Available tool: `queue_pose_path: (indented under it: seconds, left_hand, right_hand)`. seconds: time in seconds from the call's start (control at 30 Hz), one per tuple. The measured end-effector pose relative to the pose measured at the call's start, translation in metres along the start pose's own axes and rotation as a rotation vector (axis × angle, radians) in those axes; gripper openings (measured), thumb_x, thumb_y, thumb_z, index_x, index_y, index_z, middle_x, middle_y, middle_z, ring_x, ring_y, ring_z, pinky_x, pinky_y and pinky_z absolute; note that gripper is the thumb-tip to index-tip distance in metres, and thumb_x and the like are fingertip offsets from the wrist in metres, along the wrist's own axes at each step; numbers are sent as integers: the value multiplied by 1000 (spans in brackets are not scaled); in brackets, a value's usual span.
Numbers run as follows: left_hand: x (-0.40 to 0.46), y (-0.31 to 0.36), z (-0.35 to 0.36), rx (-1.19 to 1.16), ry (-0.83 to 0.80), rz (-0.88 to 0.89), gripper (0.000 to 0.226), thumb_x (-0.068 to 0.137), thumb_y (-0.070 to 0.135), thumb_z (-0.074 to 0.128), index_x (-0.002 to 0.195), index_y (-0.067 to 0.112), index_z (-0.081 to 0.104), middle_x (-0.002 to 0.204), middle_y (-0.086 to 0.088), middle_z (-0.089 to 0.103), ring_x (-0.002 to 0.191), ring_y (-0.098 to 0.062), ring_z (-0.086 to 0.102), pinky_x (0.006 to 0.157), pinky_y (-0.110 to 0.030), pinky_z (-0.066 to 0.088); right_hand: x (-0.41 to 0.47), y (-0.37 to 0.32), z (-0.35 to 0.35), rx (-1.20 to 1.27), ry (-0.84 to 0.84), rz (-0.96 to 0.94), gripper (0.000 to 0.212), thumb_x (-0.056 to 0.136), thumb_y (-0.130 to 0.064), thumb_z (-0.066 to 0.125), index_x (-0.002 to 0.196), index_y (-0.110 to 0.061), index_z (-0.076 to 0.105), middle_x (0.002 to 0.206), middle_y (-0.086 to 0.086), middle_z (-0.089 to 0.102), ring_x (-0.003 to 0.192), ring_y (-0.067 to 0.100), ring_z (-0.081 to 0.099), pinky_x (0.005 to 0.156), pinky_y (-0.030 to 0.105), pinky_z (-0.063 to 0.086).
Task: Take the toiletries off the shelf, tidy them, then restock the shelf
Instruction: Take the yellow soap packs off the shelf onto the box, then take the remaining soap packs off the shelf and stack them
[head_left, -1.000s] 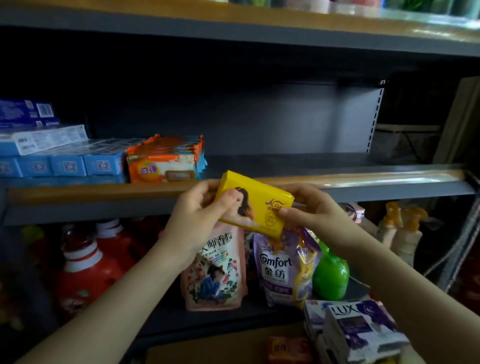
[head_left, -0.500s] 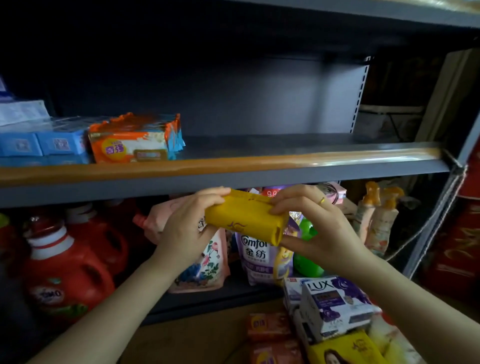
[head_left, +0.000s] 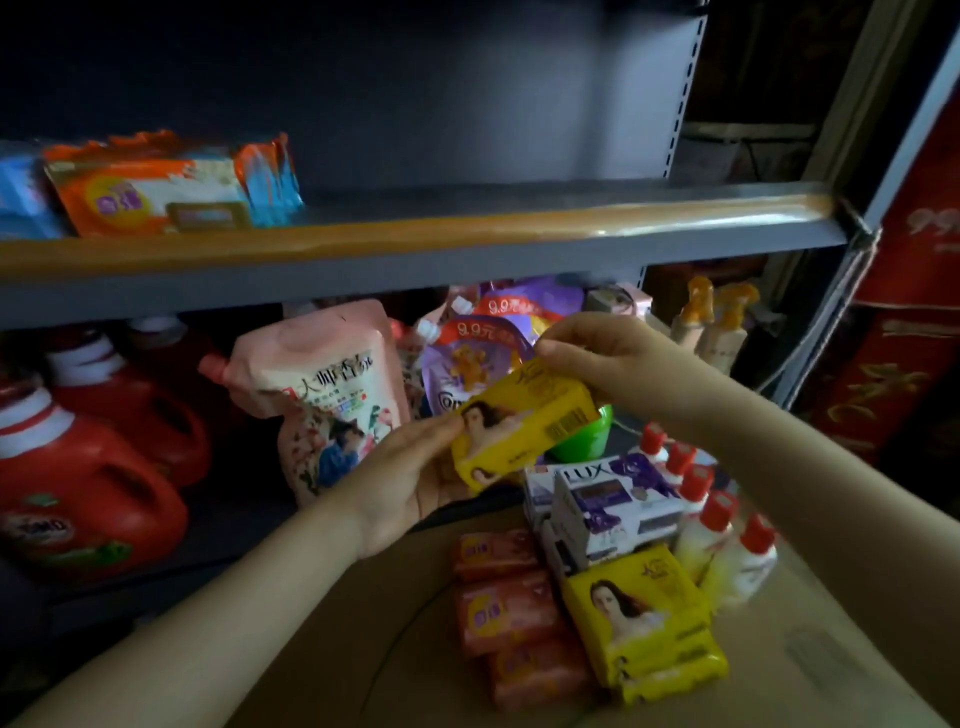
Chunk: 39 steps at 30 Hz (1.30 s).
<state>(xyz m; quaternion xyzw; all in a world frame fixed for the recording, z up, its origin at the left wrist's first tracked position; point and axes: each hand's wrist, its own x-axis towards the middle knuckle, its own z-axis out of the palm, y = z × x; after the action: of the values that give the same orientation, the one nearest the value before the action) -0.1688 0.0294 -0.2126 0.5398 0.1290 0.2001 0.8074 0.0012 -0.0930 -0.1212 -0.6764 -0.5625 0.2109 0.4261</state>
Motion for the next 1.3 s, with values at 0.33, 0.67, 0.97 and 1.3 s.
queue_pose_path:
  seconds: [0.33,0.67,0.97,1.3]
  left_hand:
    - [-7,-19,48,437,-5,-87,41,63,31,67,95,6,62,78,-2,69,70,-13,65,60,-20,52]
    - [-19,-56,67,1028,75,-72,24,81,47,62,91,25,60,87,5,63,80,-10,60,66,-26,46]
    - [-31,-87,67,166,105,-503,19,97,21,44,106,12,59,102,-11,67,91,-24,67,82,-32,54]
    - [-25,-41,56,1143,52,-24,16,93,27,53,108,26,59,97,11,63,85,-2,59,69,-13,46]
  right_hand:
    - [-65,29,-8,-1030,-352,-304,81,75,-55,66,142,-31,28,135,-1,45,116,22,47,95,38,39]
    - [-110,71,5,-1051,-385,-224,85,66,-44,68,141,-31,30,134,-2,44,118,21,42,98,34,35]
    - [-109,87,-2,-931,-373,-208,60,79,-38,65,134,-30,44,138,-4,41,120,18,41,95,27,29]
    - [-89,50,-13,-633,-271,-294,32,85,-30,65,111,-12,64,110,5,62,98,19,60,82,36,48]
